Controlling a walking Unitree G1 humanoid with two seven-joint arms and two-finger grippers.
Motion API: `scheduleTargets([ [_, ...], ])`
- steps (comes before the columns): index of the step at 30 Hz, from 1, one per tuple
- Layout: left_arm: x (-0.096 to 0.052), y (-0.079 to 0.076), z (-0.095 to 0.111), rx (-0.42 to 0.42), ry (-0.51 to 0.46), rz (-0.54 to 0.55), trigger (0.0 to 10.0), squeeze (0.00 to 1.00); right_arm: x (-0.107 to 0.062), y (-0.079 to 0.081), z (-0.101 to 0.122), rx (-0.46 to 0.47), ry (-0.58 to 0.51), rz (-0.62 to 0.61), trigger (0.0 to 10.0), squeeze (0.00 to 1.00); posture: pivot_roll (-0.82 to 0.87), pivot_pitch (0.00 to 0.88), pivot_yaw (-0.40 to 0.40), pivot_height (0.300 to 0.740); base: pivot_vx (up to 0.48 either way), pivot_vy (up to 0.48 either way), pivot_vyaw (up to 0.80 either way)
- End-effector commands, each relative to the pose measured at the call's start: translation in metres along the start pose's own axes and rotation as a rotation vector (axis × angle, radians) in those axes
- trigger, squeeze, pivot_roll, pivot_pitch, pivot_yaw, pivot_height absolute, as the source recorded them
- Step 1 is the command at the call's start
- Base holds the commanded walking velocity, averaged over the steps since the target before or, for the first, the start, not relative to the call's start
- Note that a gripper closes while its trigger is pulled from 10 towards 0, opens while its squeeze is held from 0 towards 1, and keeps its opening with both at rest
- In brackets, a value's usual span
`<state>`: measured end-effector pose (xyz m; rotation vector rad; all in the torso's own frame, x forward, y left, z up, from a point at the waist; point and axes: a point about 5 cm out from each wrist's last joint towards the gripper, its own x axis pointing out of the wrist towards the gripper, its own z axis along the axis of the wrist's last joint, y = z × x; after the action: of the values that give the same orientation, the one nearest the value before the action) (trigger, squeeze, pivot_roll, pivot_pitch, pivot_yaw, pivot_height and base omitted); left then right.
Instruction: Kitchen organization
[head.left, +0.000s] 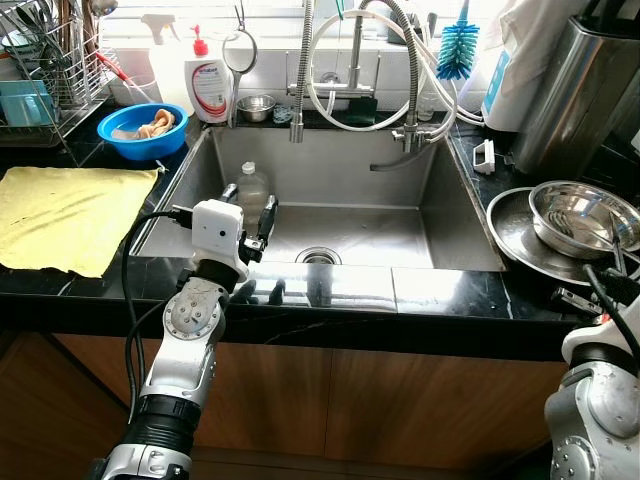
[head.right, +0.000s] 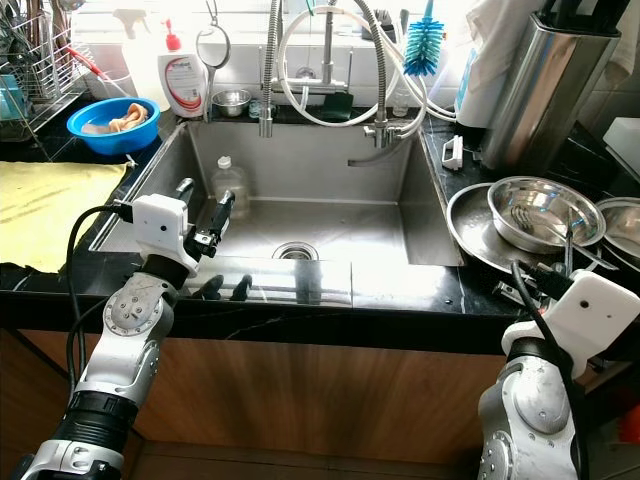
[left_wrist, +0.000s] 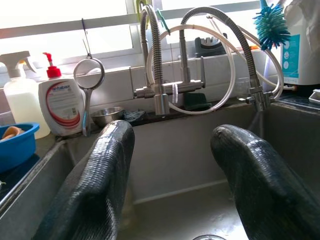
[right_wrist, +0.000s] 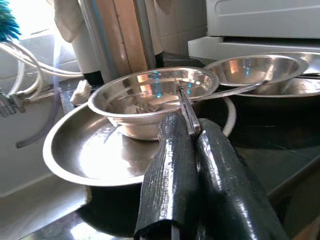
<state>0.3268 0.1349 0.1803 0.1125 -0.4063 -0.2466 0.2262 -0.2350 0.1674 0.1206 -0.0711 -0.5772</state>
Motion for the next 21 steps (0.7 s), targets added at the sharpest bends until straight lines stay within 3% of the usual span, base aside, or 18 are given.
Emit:
scheduleTargets([
  [1,0.001,0.002,0.001,0.015,-0.007,-0.001,10.0,0.0,0.001,0.01,0.006,0.026,-0.029,0.059,0.4,0.0,-0.03,0.0,0.001,0.74,0.0,0.0,0.0],
  [2,0.001,0.003,0.001,0.017,-0.007,-0.001,10.0,0.0,0.001,0.013,0.008,0.028,-0.041,0.081,7.0,0.0,-0.03,0.0,0.001,0.74,0.0,0.0,0.0],
  [3,0.001,0.003,0.001,0.018,-0.007,0.0,10.0,0.0,0.0,0.015,0.01,0.024,-0.051,0.094,10.0,0.0,-0.03,0.0,0.001,0.74,0.0,0.0,0.0],
  [10,0.002,0.004,0.001,0.018,-0.005,0.004,10.0,0.0,-0.001,0.03,0.023,-0.015,-0.128,0.212,10.0,0.0,-0.03,0.0,-0.001,0.74,0.0,0.0,0.0],
  [11,0.002,0.004,0.001,0.018,-0.005,0.005,10.0,0.0,-0.001,0.034,0.025,-0.046,-0.142,0.237,10.0,0.0,-0.03,0.0,-0.001,0.74,0.0,0.0,0.0],
  [12,0.002,0.004,0.001,0.018,-0.005,0.007,10.0,0.0,-0.004,0.046,0.028,-0.139,-0.181,0.321,10.0,0.0,-0.04,0.0,-0.001,0.74,0.0,0.0,0.0],
  [15,0.002,0.004,0.0,0.017,-0.004,0.011,10.0,0.0,-0.009,0.068,0.026,-0.139,-0.164,0.472,10.0,0.0,-0.04,0.0,-0.002,0.74,0.0,0.0,0.0],
  [21,0.002,0.003,-0.001,0.015,0.0,0.011,10.0,0.0,-0.003,0.079,0.022,-0.188,-0.12,0.522,10.0,0.0,-0.05,0.0,-0.005,0.74,0.0,0.0,0.0],
])
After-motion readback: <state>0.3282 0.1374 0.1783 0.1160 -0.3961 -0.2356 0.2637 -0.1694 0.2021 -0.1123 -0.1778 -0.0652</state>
